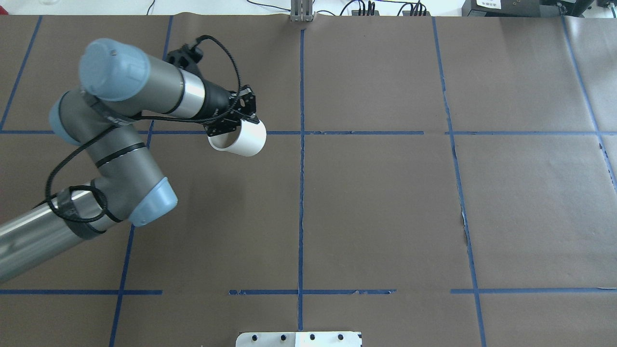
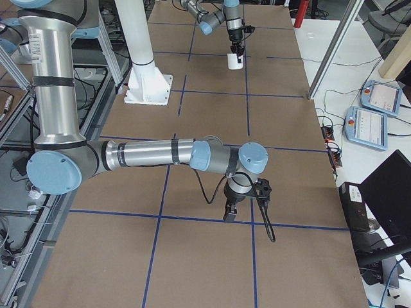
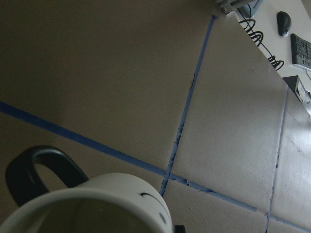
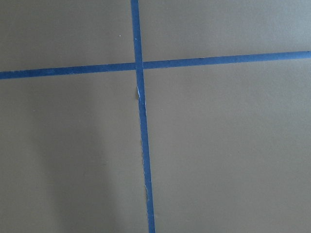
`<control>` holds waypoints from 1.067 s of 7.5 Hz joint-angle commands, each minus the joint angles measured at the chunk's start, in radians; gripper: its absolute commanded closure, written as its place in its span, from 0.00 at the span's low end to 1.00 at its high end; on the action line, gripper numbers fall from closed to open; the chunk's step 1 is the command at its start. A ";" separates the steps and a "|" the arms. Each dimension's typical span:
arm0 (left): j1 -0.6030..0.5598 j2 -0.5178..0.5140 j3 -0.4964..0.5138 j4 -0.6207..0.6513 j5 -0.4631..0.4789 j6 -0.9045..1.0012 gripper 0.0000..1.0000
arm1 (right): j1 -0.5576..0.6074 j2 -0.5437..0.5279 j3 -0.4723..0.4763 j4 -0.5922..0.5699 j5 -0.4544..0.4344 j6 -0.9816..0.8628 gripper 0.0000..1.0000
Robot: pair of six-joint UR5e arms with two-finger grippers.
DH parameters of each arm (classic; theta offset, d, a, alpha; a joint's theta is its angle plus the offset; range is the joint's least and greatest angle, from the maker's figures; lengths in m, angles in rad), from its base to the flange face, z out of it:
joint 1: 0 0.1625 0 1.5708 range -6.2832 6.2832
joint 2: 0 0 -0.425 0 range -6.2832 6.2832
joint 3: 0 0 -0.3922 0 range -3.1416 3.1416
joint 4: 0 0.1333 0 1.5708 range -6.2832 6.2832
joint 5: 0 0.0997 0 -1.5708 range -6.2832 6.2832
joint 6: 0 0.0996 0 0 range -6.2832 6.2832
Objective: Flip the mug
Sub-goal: 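Lift the mug with the left gripper and swing it farther from the robot, then rotate the mug upright and lower it onto the table with the left gripper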
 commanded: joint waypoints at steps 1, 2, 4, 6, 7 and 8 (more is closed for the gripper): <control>0.083 -0.199 0.161 0.256 0.066 0.002 1.00 | 0.000 0.000 0.000 0.000 0.000 0.000 0.00; 0.115 -0.278 0.291 0.281 0.113 0.002 1.00 | 0.000 0.000 0.000 0.000 0.000 0.000 0.00; 0.163 -0.295 0.343 0.282 0.137 -0.002 1.00 | 0.000 0.000 0.000 0.000 0.000 0.000 0.00; 0.180 -0.285 0.337 0.282 0.196 -0.003 0.05 | 0.000 0.000 0.000 0.000 0.000 0.000 0.00; 0.179 -0.272 0.298 0.282 0.201 0.000 0.00 | 0.000 0.000 0.000 0.000 0.000 0.000 0.00; 0.165 -0.208 0.171 0.287 0.197 0.012 0.00 | 0.000 0.000 0.000 0.000 0.000 0.000 0.00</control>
